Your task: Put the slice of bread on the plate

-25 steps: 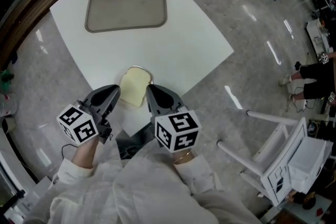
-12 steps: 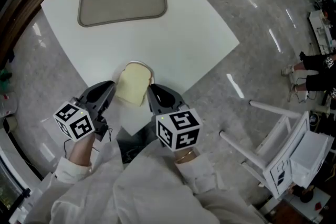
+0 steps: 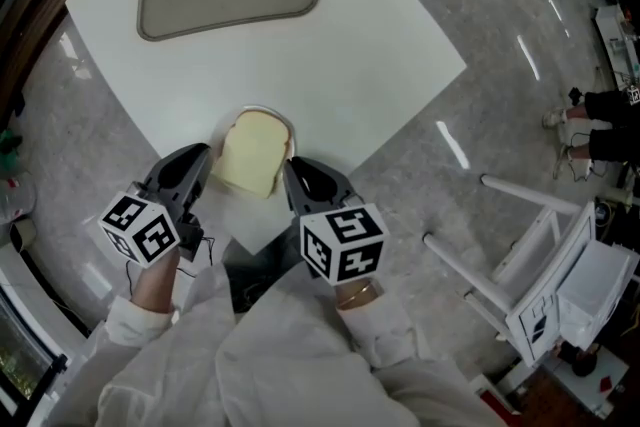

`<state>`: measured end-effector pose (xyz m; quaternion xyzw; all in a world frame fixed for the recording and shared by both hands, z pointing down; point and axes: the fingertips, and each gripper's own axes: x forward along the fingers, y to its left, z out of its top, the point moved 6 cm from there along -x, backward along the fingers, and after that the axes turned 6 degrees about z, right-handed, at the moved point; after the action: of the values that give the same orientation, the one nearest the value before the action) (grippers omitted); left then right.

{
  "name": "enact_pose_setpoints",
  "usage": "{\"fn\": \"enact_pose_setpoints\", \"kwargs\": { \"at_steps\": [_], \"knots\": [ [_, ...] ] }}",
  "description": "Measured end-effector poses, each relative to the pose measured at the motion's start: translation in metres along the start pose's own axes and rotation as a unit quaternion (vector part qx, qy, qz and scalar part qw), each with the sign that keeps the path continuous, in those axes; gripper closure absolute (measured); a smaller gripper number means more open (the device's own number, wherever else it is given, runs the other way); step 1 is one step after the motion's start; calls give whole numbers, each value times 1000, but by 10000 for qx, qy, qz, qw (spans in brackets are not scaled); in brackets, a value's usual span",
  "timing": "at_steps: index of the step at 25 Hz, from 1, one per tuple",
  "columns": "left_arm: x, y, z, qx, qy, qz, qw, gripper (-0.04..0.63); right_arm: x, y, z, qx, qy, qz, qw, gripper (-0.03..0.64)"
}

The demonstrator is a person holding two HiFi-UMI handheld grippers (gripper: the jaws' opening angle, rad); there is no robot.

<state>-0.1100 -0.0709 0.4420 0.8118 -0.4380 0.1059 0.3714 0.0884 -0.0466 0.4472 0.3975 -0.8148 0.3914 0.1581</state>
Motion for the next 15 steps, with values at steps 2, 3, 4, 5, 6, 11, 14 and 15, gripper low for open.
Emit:
{"fn": "enact_pose_setpoints", "kwargs": {
  "at_steps": [2, 3, 4, 5, 6, 11, 14, 15],
  "knots": [
    [3, 4, -1, 11, 26, 85, 10000, 581, 0, -3, -3, 9, 42, -29, 10000, 600],
    [4, 6, -2, 20, 70, 102, 9999, 581, 0, -4, -4, 20, 54, -47, 10000, 600],
    [6, 7, -3, 30, 123, 118, 9999, 581, 1, -6, -5, 38, 58, -66, 10000, 600],
    [7, 9, -4, 33, 176, 144, 9997, 581, 1, -7, -6, 59, 60, -84, 9999, 600],
    [8, 11, -4, 25, 225, 182, 9996, 579, 1, -7, -7, 77, 65, -97, 9999, 600],
    [11, 14, -7, 55, 385, 361, 9986, 522, 3, -11, -13, 126, 141, -136, 9997, 600],
    [11, 18, -12, 49, 497, 405, 9979, 512, 6, -12, -15, 150, 172, -166, 9996, 598],
    [12, 20, -14, 39, 546, 416, 9976, 509, 6, -13, -16, 152, 183, -183, 9995, 598]
  ]
}}
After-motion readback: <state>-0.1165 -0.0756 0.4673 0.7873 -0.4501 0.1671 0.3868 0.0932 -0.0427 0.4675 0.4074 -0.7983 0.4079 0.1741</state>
